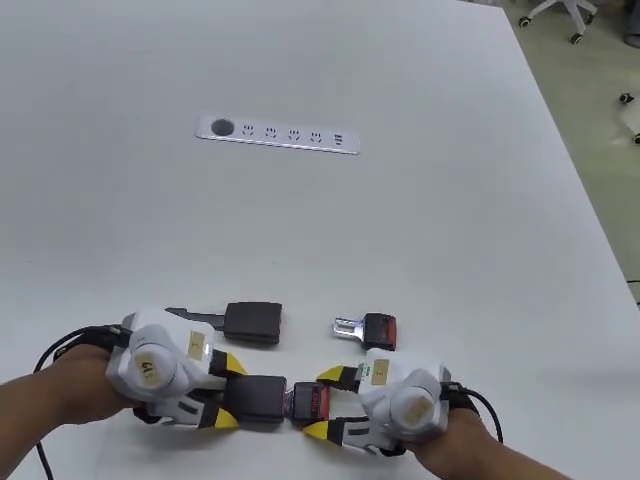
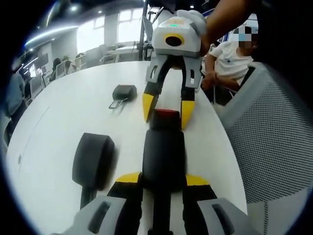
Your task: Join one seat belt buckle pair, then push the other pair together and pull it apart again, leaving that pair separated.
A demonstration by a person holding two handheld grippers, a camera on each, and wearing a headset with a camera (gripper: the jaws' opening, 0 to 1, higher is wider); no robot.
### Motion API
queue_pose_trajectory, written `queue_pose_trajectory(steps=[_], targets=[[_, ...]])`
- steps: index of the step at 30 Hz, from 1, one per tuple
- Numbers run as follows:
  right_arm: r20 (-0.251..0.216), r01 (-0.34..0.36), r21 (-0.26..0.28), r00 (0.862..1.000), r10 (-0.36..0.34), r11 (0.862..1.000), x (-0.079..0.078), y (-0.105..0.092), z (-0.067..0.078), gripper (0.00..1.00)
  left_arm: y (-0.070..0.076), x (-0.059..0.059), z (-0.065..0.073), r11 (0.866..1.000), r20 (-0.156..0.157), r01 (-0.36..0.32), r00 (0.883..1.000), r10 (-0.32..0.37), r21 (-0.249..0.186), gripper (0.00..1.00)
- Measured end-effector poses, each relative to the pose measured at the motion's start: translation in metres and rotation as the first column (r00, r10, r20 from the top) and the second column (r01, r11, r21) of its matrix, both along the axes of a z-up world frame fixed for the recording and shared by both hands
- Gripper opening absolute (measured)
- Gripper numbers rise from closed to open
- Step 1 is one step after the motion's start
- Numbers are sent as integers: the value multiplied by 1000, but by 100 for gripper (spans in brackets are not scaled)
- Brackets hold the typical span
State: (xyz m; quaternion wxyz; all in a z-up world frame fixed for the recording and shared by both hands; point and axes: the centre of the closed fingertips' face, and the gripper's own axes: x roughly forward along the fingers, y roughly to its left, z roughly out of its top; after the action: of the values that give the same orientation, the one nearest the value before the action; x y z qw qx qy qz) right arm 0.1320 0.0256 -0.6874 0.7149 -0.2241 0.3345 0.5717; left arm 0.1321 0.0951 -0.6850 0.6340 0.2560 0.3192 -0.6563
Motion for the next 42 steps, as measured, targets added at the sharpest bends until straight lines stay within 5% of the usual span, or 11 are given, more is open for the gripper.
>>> queue_pose_trajectory(steps=[8,11,12,14,17,20,26,36,42], targets=[[20,-4,-20,1000,5,1000,0,0,-2,34,2,-1,-3,998,61,38,997,-41,52,33],[41,21,-37,999,-19,999,1,-1,-1,37,2,7,-2,997,103,-20,995,12,76,39],[38,23,-30,999,-22,999,1,-2,0,41,1,6,1,998,112,-21,994,14,62,43],[2,82,47,997,-83,995,0,1,13,55,-3,2,8,999,80,-40,996,38,22,53],[22,98,60,995,-99,993,5,-7,16,67,-3,5,19,997,84,-73,994,74,-9,63],[30,106,64,994,-108,992,6,-12,22,68,1,11,25,995,114,-96,989,97,-14,71],[55,126,71,990,-130,990,19,-22,37,69,9,17,32,992,117,-125,985,125,-14,74],[86,157,68,983,-163,985,57,-48,53,69,25,52,43,986,140,-166,976,165,-6,73],[69,160,32,984,-162,987,74,-73,42,67,30,73,44,982,154,-189,970,187,-2,73]])
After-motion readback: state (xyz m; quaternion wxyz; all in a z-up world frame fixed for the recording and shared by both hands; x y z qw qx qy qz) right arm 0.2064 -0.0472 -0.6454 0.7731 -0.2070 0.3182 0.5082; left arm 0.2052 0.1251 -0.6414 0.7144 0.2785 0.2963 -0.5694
